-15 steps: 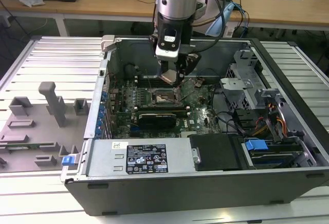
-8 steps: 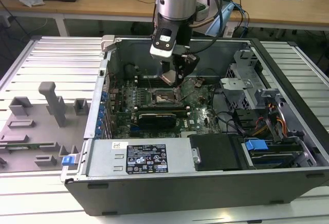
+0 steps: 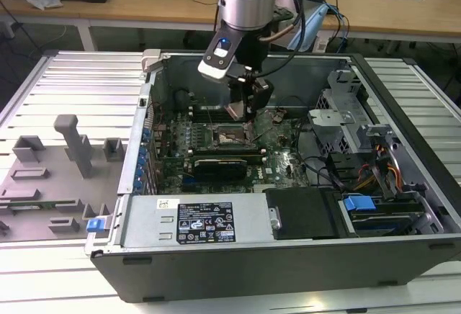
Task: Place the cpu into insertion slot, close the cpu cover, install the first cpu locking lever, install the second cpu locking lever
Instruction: 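Place the cpu into insertion slot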
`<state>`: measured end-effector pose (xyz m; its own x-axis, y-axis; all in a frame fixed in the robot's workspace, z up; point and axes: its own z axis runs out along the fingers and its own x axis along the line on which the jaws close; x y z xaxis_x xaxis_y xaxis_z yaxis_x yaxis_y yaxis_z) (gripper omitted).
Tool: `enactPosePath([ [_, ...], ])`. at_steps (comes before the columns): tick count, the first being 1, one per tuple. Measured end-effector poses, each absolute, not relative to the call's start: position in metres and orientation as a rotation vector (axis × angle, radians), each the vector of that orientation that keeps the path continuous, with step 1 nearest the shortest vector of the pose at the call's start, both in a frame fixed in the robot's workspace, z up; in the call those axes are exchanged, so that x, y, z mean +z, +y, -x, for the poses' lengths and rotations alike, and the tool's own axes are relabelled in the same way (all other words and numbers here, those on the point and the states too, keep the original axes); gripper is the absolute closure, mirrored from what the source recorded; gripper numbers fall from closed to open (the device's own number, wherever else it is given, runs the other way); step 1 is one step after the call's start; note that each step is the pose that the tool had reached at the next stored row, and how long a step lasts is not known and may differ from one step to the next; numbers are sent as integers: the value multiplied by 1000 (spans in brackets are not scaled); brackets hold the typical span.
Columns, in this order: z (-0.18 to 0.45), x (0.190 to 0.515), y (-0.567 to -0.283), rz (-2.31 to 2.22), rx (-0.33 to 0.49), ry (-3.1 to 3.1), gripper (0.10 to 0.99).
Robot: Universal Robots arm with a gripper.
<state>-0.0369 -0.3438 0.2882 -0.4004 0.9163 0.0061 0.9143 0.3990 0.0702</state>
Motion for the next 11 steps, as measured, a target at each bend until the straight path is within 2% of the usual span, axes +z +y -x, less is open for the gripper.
enactPosePath([
  [11, 37, 277, -344, -2033, 89, 2339, 545],
])
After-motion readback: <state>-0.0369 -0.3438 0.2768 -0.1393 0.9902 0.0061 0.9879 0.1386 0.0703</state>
